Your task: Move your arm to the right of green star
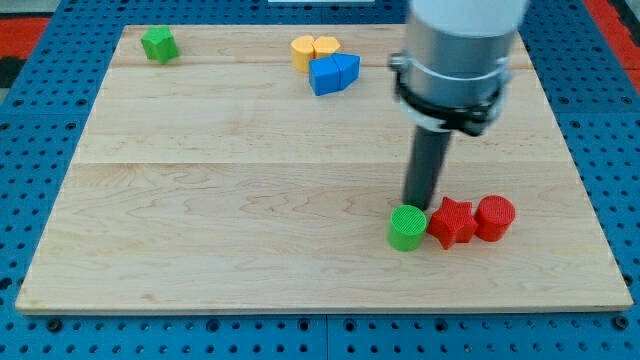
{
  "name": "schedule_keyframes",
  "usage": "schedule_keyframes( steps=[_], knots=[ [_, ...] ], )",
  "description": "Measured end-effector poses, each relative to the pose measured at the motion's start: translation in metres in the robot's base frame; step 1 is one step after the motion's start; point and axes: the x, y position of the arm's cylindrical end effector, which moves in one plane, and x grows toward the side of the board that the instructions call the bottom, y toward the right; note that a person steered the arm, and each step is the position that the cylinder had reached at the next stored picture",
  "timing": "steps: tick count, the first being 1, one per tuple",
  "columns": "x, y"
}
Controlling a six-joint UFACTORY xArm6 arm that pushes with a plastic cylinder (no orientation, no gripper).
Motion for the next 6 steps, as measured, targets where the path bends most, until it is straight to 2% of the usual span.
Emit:
schedule_keyframes(
  steps=[1,3,5,6],
  knots=[
    [-0.001,0.001],
    [-0.049,-0.052],
    [-0.084,-0.219],
    [-0.141,-0.258]
  ],
)
